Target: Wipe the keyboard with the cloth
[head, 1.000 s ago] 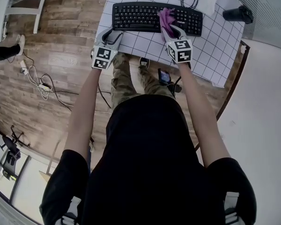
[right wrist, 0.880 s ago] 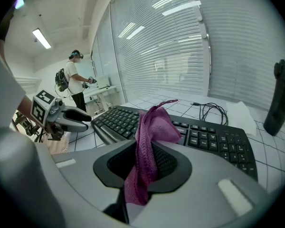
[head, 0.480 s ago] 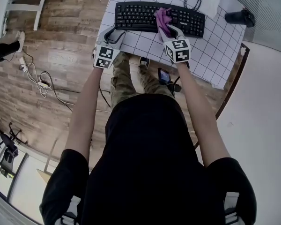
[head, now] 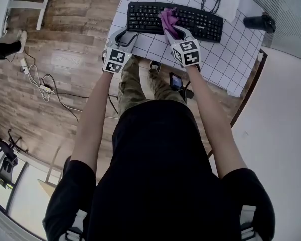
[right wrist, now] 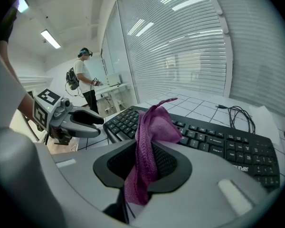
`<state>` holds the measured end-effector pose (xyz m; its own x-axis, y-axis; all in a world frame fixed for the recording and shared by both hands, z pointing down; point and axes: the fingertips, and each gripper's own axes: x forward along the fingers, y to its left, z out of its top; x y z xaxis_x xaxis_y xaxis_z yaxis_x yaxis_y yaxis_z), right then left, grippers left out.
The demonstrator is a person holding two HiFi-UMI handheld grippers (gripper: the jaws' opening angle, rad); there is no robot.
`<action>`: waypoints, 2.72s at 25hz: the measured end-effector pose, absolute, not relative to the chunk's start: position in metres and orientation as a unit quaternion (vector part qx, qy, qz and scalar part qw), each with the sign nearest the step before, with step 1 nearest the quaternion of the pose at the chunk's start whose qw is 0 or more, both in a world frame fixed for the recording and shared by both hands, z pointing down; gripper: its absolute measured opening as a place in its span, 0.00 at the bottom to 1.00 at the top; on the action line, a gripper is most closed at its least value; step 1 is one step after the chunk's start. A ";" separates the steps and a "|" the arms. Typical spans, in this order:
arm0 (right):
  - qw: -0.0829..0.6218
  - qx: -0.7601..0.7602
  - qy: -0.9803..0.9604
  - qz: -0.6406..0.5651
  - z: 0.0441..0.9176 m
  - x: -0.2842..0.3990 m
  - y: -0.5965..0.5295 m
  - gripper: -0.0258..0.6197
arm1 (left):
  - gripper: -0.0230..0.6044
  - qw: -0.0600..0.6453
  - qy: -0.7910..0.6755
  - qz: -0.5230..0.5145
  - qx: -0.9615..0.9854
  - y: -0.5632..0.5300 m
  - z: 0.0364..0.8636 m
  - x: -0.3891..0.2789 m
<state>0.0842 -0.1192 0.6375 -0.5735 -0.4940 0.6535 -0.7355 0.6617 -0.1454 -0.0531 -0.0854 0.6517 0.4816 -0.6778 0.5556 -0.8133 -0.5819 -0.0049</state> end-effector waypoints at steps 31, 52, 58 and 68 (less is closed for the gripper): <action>0.313 0.255 -0.880 0.252 0.638 -0.045 -0.129 0.19 | 0.30 0.138 -0.356 0.288 0.878 -0.070 0.661 -0.042; -0.026 0.498 -0.867 -0.014 0.297 0.166 -0.106 0.19 | 0.20 -0.014 -0.511 0.005 0.859 -0.101 0.323 0.057; -0.026 0.561 -0.819 -0.117 0.238 0.193 -0.049 0.19 | 0.17 -0.069 -0.495 -0.035 0.865 -0.061 0.249 0.077; -0.026 0.613 -0.770 -0.172 0.201 0.156 0.075 0.19 | 0.12 -0.141 -0.445 -0.061 0.882 0.037 0.206 0.045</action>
<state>0.1564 0.0746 0.2010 -0.2463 -0.9361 -0.2509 -0.9541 0.1887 0.2326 0.0448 0.0372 0.2056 0.5966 -0.7681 -0.2325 -0.8024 -0.5644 -0.1939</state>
